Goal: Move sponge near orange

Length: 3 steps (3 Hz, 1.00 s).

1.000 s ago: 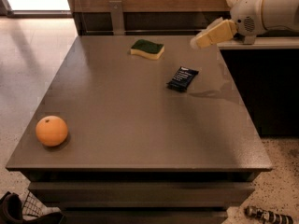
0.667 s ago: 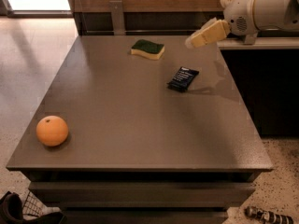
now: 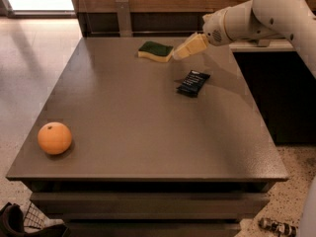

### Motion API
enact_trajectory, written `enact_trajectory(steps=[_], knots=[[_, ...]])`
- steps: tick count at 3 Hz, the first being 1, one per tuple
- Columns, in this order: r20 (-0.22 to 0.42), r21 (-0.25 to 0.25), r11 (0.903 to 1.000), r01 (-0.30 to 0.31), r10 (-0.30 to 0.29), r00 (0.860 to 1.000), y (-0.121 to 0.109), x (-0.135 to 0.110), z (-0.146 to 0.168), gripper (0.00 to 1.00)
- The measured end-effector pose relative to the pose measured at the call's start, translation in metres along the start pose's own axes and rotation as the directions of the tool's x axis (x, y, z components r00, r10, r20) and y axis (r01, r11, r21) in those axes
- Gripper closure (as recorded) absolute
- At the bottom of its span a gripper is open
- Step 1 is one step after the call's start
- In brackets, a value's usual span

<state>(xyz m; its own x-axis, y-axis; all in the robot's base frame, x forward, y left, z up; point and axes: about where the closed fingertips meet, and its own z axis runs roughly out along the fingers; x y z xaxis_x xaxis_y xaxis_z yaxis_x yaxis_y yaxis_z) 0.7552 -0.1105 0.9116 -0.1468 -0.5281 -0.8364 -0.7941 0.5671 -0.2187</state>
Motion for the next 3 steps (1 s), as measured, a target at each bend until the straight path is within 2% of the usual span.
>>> enact_trajectory(steps=[2, 3], knots=[[0.01, -0.089, 0.9938, -0.065, 0.067, 0.998, -0.002, 0.013, 0.083, 0.0], [-0.003, -0.147, 0.9811, -0.126, 0.127, 0.992, 0.004, 0.019, 0.116, 0.0]])
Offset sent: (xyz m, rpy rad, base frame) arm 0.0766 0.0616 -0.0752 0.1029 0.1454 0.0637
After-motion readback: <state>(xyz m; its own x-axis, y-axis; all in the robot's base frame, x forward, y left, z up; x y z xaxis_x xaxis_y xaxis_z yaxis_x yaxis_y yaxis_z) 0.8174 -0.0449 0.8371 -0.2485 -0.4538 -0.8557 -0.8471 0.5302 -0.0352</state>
